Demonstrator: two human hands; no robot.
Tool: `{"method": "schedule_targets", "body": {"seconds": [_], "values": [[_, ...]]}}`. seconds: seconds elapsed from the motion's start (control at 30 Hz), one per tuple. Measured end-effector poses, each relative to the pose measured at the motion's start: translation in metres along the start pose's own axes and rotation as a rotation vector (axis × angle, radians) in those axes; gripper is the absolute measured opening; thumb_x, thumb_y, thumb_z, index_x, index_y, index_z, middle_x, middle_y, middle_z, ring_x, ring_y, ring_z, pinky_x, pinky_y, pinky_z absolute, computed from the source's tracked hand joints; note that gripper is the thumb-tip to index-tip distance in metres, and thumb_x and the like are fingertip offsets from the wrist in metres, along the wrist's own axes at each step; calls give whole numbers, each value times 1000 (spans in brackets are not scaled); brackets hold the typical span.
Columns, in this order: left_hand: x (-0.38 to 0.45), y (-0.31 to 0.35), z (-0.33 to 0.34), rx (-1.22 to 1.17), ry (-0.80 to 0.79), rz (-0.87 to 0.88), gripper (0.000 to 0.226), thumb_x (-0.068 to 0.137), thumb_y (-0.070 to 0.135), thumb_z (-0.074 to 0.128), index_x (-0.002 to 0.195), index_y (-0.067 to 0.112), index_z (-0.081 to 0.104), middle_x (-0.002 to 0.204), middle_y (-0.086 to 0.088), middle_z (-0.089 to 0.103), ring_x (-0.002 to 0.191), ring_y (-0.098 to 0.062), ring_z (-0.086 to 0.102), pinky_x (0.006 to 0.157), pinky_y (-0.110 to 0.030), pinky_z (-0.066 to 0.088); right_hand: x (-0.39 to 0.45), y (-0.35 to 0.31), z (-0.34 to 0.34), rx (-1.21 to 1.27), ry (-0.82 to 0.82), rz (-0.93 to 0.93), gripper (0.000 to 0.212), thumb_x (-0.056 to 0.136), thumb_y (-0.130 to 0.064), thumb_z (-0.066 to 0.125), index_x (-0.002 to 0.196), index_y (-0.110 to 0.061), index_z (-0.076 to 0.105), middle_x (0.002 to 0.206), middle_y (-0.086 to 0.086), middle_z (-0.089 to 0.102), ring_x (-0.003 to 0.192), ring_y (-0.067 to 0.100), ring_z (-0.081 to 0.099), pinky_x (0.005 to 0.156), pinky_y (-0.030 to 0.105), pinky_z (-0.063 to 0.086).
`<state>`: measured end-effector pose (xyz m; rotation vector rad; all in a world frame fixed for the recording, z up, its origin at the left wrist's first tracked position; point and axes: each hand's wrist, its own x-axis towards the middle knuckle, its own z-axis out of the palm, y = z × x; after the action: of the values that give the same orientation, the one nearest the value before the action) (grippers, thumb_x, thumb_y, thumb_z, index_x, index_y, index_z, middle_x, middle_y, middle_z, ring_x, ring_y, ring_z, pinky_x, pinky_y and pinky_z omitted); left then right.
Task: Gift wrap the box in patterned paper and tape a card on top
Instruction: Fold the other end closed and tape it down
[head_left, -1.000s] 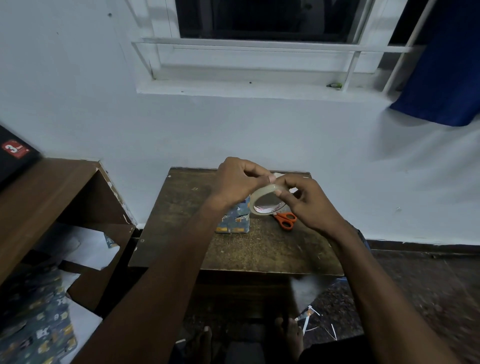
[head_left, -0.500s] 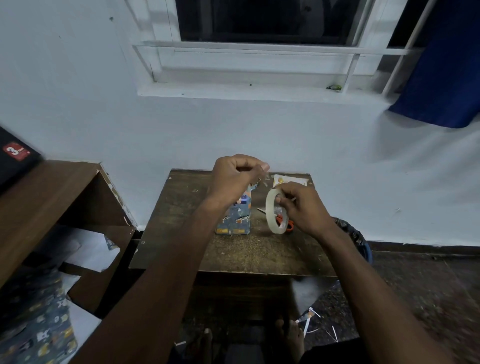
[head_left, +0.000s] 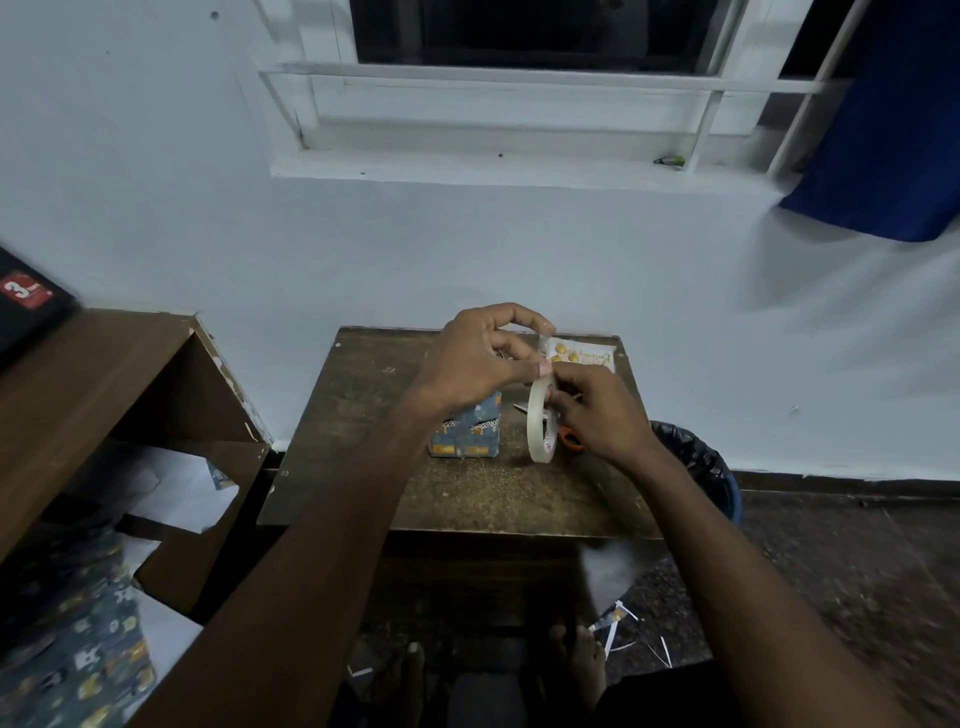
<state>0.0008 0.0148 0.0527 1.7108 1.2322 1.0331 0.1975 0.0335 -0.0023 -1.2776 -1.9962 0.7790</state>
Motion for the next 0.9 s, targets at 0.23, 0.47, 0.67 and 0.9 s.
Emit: {"method": "schedule_targets", "body": {"seconds": [0.23, 0.47, 0.67, 0.9], "values": [[-2, 3, 0, 0, 26, -32, 26, 89, 11, 83, 113, 16, 75, 86, -7, 81, 48, 6, 58, 52, -8, 42, -1, 12, 0, -353, -27, 112, 20, 88, -19, 79, 107, -26, 80, 90, -5, 73, 85, 15, 68, 71, 30, 51], [0, -1, 0, 47, 29, -5, 22, 96, 12, 74, 116, 21, 74, 88, -4, 82, 56, 7, 63, 69, -29, 47, -1, 18, 5, -613, -40, 226, 16, 93, -28, 70, 106, -20, 73, 105, 5, 73, 97, 30, 68, 80, 41, 58], [2, -8, -3, 31, 27, -12, 23, 104, 13, 62, 117, 27, 73, 92, 5, 82, 41, -16, 28, 53, -37, 37, 0, 21, 4, -741, -69, 233, 16, 94, -16, 67, 110, -13, 67, 112, 12, 67, 100, 33, 66, 83, 42, 56], [2, -8, -3, 61, 17, -28, 32, 106, 9, 51, 119, 30, 72, 96, 7, 82, 43, -16, 26, 53, -33, 37, 8, 31, -16, -429, 61, 327, 32, 83, 0, 72, 111, -15, 75, 107, 9, 74, 99, 30, 69, 83, 35, 53]]}}
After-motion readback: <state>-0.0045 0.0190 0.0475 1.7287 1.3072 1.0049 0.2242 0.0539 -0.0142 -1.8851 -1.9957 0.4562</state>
